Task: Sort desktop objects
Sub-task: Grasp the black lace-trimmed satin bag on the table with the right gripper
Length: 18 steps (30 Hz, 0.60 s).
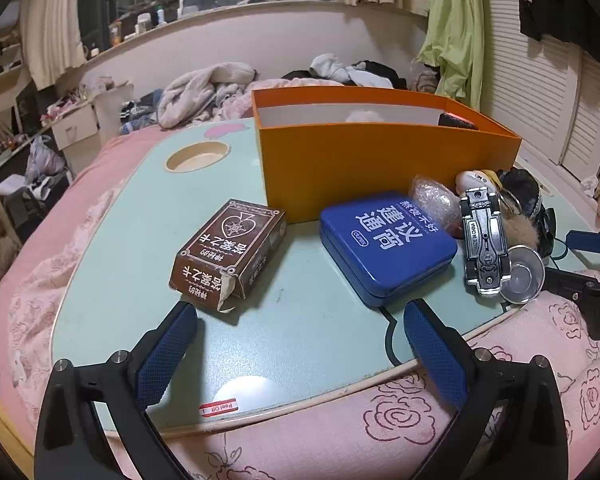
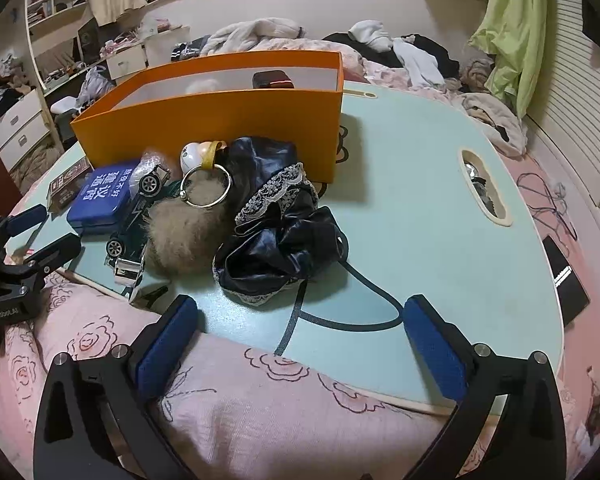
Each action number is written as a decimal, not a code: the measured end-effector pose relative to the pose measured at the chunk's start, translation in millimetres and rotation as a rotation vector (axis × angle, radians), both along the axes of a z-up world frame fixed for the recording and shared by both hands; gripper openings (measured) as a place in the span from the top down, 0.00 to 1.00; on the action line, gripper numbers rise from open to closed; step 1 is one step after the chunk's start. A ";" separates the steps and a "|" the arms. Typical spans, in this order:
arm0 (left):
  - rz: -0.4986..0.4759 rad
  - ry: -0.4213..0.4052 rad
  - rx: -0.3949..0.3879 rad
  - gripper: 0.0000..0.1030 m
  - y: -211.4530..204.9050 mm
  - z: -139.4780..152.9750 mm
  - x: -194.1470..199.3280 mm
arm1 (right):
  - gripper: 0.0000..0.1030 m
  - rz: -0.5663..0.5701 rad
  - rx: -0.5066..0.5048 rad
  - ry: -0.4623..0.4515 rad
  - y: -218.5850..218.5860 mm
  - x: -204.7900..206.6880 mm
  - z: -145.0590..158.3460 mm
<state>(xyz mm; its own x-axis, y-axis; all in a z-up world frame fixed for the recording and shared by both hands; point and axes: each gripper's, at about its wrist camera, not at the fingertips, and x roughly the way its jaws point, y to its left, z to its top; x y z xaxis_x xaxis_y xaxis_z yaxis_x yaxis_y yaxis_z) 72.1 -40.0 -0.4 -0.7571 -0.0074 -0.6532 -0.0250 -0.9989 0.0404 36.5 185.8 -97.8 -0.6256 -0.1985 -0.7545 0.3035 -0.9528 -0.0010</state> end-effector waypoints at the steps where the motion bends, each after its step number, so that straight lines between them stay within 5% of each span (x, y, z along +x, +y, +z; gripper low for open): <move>1: 0.001 0.001 -0.007 0.00 0.1 0.0 -0.3 | 0.01 -0.001 0.001 0.000 -0.3 0.7 0.3; 8: 0.000 0.001 0.008 0.00 -3.9 4.3 2.5 | 0.01 0.017 -0.018 0.022 1.2 2.9 2.7; 11: -0.001 0.004 0.012 0.00 -5.4 4.8 2.7 | 0.03 0.030 -0.110 0.043 11.6 8.2 7.3; 13: -0.001 0.005 0.012 0.00 -4.5 4.1 3.7 | 0.26 0.037 -0.187 0.057 21.3 12.0 11.3; 18: -0.001 0.006 0.012 0.00 -4.1 4.5 4.4 | 0.42 0.043 -0.291 0.111 33.0 11.3 26.8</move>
